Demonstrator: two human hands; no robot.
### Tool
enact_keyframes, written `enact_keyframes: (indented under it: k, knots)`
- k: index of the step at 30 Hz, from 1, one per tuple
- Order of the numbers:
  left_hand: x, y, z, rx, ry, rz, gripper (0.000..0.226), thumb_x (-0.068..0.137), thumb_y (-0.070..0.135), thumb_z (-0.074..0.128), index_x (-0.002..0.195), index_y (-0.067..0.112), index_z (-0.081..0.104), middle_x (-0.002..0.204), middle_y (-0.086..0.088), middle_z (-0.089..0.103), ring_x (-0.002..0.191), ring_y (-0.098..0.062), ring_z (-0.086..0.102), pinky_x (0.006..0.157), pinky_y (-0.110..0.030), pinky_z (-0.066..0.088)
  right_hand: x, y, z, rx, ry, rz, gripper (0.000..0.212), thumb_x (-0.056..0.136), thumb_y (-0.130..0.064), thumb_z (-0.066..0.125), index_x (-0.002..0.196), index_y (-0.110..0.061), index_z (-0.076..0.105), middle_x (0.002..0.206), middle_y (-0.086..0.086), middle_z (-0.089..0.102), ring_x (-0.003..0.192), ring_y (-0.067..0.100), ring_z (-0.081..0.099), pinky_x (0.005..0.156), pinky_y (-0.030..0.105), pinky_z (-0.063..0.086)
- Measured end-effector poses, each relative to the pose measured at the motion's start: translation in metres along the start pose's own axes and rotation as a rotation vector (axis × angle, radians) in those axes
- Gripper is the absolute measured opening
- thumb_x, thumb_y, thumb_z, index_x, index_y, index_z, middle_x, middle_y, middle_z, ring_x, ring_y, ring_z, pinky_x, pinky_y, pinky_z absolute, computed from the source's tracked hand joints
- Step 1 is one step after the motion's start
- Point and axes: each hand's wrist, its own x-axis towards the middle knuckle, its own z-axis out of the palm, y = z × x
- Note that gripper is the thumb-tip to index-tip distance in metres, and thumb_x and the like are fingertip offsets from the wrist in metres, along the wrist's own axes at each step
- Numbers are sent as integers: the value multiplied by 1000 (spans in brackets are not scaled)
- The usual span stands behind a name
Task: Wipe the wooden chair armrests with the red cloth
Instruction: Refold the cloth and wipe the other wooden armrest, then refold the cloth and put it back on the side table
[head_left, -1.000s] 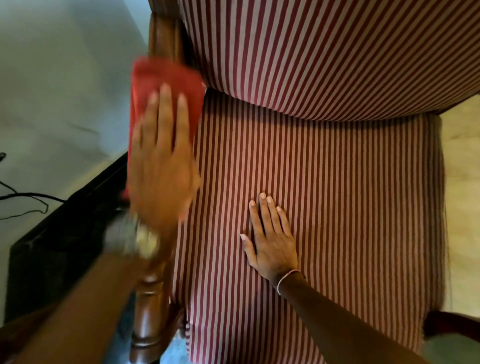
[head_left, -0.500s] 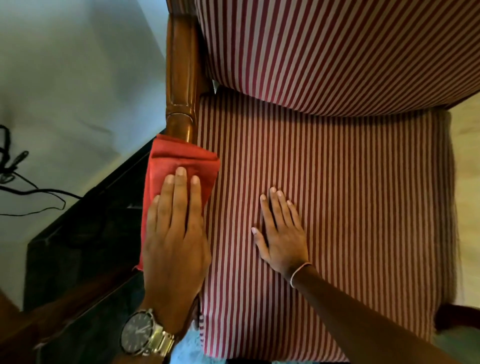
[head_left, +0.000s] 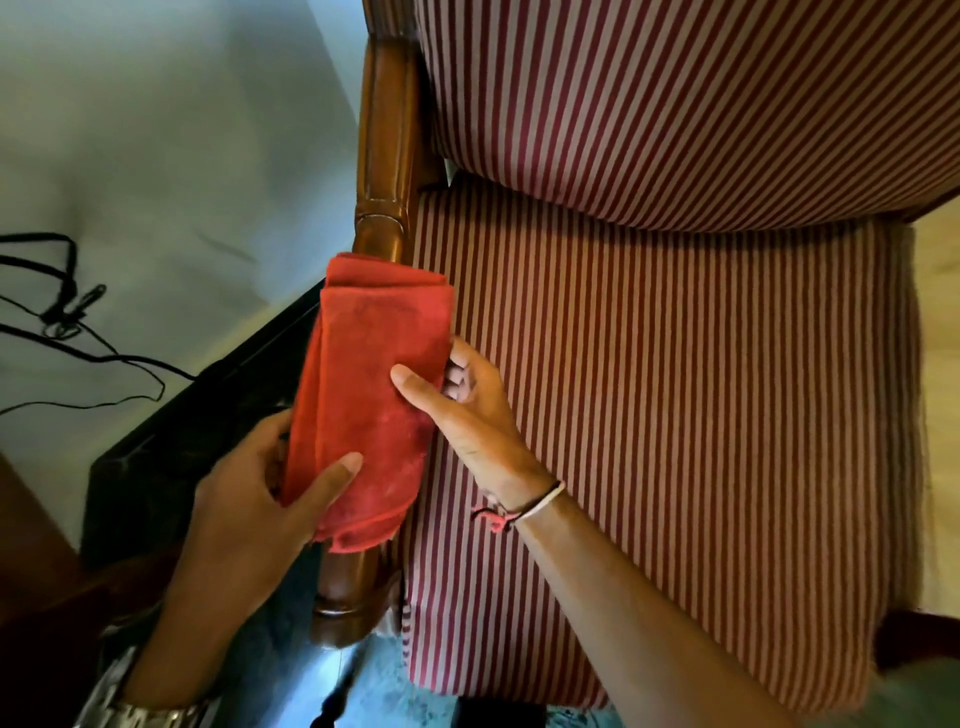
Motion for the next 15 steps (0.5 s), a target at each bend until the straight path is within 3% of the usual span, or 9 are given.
enact_keyframes:
  k: [2, 4, 6, 8, 11, 15]
  knots:
    - [-7, 9, 7, -20, -19, 39, 44, 76, 37, 80, 108, 52, 54, 85, 40, 68, 78, 22, 65, 74, -19, 52, -4, -9, -9, 49, -15, -15, 31, 98, -5, 66, 128, -12, 62, 120, -1, 72, 110, 4, 70, 93, 24, 60]
    - [-19, 28, 20, -70, -25, 77, 43, 73, 47, 76, 106, 59, 52, 90, 53, 62, 83, 28, 62, 66, -6, 50, -13, -21, -24, 98, -19, -47, 27, 99, -5, 64, 122, -19, 64, 113, -8, 73, 108, 2, 71, 93, 27, 61]
    - [-32, 52, 34, -112, -31, 97, 44, 68, 57, 69, 105, 69, 49, 95, 56, 59, 87, 29, 61, 61, 0, 50, -24, -31, -44, 121, -8, -89, 26, 98, -7, 65, 120, -22, 65, 110, -13, 75, 109, 4, 71, 94, 29, 62]
    - [-43, 70, 51, -140, -52, 119, 44, 68, 59, 67, 104, 76, 48, 101, 51, 62, 92, 22, 65, 75, -11, 56, -39, -42, -67, 133, 21, -121, 26, 98, -8, 65, 119, -23, 65, 109, -15, 77, 110, 5, 71, 94, 29, 61]
    - [-62, 94, 92, -194, -79, 141, 46, 70, 54, 70, 112, 63, 53, 110, 38, 68, 99, 8, 70, 88, -32, 61, -67, -58, -115, 193, 42, -167, 27, 98, -8, 64, 118, -26, 68, 115, -10, 77, 115, 9, 71, 93, 27, 60]
    - [-97, 140, 173, -268, -145, 173, 43, 76, 45, 77, 112, 57, 58, 111, 31, 70, 100, 4, 71, 86, -32, 63, -107, -85, -202, 244, 80, -209, 29, 95, -9, 67, 117, -28, 69, 117, -5, 77, 112, 12, 73, 90, 27, 61]
